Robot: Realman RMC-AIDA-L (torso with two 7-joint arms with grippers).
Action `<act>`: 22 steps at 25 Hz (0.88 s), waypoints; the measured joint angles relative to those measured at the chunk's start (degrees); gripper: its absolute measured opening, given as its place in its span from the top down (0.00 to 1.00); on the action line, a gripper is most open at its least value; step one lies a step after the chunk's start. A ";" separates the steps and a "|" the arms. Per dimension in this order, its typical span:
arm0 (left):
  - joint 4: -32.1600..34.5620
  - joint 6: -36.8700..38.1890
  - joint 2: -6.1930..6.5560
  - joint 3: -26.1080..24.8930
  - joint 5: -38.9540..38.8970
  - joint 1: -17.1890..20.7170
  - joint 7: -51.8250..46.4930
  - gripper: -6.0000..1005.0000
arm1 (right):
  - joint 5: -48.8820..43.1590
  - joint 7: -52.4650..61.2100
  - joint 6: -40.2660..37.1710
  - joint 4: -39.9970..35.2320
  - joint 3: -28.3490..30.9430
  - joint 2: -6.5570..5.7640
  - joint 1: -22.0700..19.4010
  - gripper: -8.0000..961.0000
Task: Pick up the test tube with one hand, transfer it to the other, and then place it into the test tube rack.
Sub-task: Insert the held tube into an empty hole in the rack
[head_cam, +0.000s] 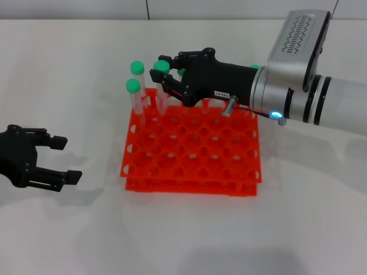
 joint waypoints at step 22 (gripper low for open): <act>0.00 0.00 -0.15 0.00 0.53 -0.12 0.00 0.12 | -0.11 2.67 1.94 0.59 0.00 0.00 -0.06 0.72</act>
